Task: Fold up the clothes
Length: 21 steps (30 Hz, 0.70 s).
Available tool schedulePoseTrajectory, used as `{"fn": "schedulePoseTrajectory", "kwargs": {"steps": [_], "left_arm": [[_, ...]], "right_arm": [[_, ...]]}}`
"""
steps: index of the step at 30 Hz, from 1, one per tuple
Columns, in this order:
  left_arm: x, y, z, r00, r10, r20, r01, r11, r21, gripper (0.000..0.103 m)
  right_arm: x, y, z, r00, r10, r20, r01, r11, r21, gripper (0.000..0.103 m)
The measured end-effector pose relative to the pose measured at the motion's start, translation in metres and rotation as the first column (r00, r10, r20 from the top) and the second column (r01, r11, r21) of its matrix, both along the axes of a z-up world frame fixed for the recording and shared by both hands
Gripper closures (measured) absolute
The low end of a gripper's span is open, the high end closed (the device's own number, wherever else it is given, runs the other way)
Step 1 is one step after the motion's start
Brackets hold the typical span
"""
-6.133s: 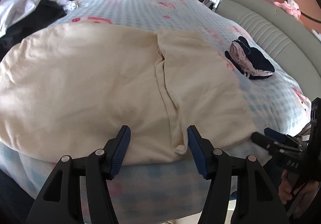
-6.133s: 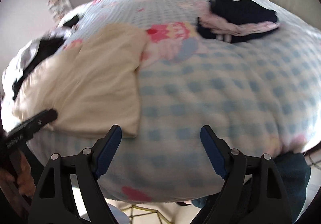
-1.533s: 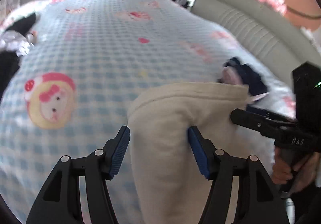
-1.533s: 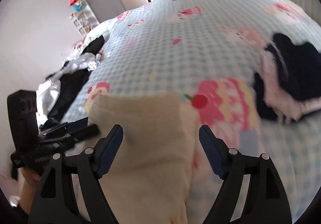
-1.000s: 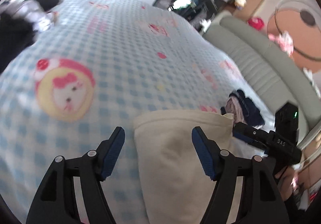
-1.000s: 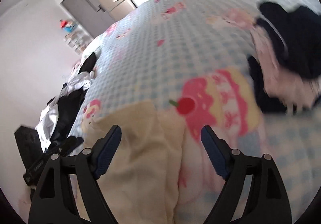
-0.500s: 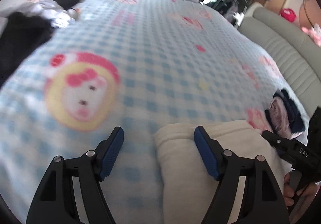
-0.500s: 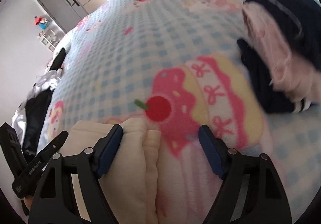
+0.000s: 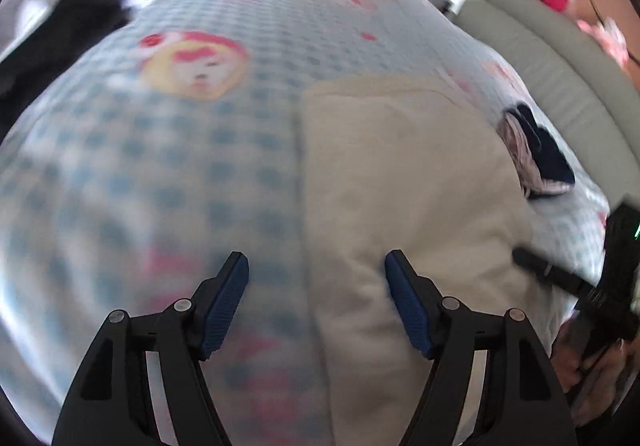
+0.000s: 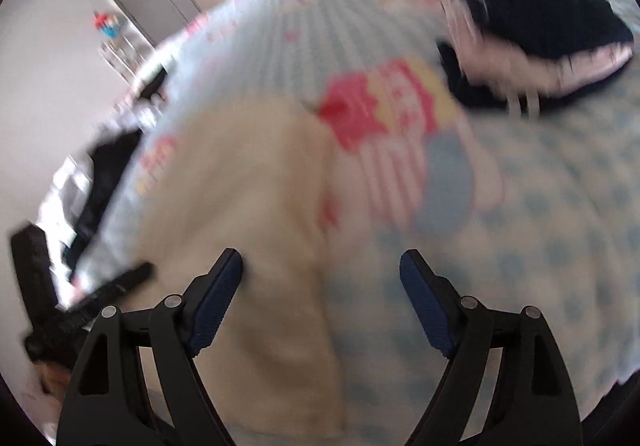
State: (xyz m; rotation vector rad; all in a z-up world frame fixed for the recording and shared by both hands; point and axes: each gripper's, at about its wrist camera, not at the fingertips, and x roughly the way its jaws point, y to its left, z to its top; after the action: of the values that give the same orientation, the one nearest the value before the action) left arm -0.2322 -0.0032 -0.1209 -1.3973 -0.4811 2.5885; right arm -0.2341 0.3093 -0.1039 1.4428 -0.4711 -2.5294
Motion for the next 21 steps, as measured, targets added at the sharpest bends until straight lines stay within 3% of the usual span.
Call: {"fn": "schedulePoseTrajectory", "kwargs": {"steps": [3, 6, 12, 16, 18, 21], "left_arm": [[0.022, -0.012, 0.014, 0.996, 0.08, -0.042, -0.082, 0.995, -0.05, 0.032], [0.039, -0.019, 0.018, 0.995, 0.059, -0.075, -0.056, 0.997, 0.045, 0.033], [0.066, 0.004, 0.002, 0.998, 0.007, -0.061, 0.002, 0.989, 0.149, 0.032], [0.07, 0.011, -0.006, 1.0, 0.005, -0.03, -0.003, 0.998, 0.062, 0.029], [0.078, 0.005, -0.001, 0.998, 0.03, -0.046, -0.028, 0.998, 0.059, 0.029], [0.091, -0.016, 0.004, 0.99, 0.081, -0.116, -0.058, 0.98, 0.189, 0.031]], "right_arm": [[0.018, 0.012, -0.003, 1.0, -0.019, -0.008, 0.019, 1.0, -0.024, 0.022], [0.034, 0.01, 0.01, 0.999, -0.018, -0.029, 0.017, 0.999, -0.028, 0.022], [0.063, -0.011, 0.02, 0.997, 0.046, -0.061, -0.048, 0.999, -0.021, 0.016], [0.071, -0.007, 0.008, 0.999, 0.029, -0.039, -0.027, 0.998, 0.05, 0.021], [0.073, -0.001, 0.002, 1.0, 0.003, -0.026, -0.001, 0.995, 0.096, 0.023], [0.073, 0.012, 0.013, 0.998, -0.047, -0.036, 0.052, 0.985, 0.164, 0.022]]}}
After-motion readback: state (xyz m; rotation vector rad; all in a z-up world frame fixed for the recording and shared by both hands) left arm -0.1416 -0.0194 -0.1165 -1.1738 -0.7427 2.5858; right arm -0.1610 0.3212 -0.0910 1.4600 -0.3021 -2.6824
